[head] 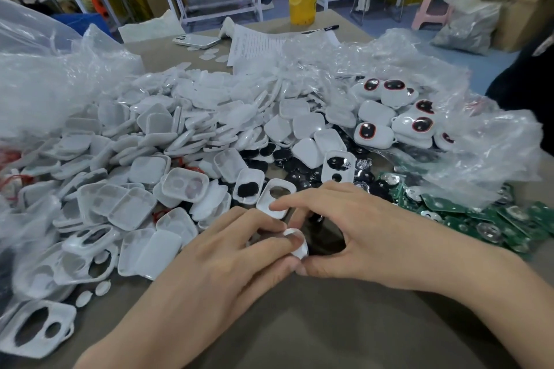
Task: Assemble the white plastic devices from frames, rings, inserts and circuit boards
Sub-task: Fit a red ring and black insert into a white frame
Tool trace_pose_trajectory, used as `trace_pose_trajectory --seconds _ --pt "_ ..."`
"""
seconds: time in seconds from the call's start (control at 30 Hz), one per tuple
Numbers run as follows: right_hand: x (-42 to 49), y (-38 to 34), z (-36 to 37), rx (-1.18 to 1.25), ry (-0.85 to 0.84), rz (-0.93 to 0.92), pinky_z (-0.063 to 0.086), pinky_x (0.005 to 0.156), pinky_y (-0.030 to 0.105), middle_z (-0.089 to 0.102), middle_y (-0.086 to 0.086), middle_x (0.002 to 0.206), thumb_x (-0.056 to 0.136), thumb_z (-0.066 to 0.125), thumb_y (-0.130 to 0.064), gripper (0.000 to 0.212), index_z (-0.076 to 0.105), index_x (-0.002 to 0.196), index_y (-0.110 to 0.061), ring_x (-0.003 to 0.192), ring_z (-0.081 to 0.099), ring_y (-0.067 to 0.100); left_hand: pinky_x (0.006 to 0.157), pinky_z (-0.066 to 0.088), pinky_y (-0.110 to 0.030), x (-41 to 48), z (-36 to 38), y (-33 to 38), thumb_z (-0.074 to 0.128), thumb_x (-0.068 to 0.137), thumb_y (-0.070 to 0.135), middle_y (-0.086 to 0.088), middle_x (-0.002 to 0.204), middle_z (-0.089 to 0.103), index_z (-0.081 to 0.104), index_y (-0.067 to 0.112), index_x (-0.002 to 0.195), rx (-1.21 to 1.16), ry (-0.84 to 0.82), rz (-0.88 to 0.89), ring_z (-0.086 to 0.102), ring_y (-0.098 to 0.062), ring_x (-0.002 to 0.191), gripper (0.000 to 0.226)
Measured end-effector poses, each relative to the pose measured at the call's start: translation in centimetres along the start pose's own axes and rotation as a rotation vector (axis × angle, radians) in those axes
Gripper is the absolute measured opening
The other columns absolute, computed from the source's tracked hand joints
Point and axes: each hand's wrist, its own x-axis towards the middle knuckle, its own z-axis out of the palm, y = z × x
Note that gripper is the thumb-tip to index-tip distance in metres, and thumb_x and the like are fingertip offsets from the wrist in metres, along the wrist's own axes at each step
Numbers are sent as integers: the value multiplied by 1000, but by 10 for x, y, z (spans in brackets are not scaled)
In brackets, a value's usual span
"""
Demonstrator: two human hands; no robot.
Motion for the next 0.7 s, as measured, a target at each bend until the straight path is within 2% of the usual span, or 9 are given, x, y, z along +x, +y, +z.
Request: trace_pose_trajectory --seconds 0.3,0.43,0.7 --pt "1 0 0 10 -1 -3 28 101 11 56 -29 109 85 68 -54 63 40 141 -45 115 42 -7 83 41 -8 2 3 -1 53 98 44 14 109 62 76 30 110 -63 20 -41 60 -5 98 30" --pt "1 -1 0 0 -6 -5 28 101 12 56 -29 108 86 67 -55 62 39 141 -45 114 43 -6 79 46 -14 2 6 -2 55 96 46 19 109 60 76 32 110 -119 37 -74 61 -5 99 28" --pt "5 4 0 -14 -3 -29 30 102 19 56 -27 107 83 73 -54 65 47 141 -40 107 46 -5 78 44 -14 2 8 -2 53 99 48 25 110 57 70 40 109 -111 47 -60 58 -7 96 22"
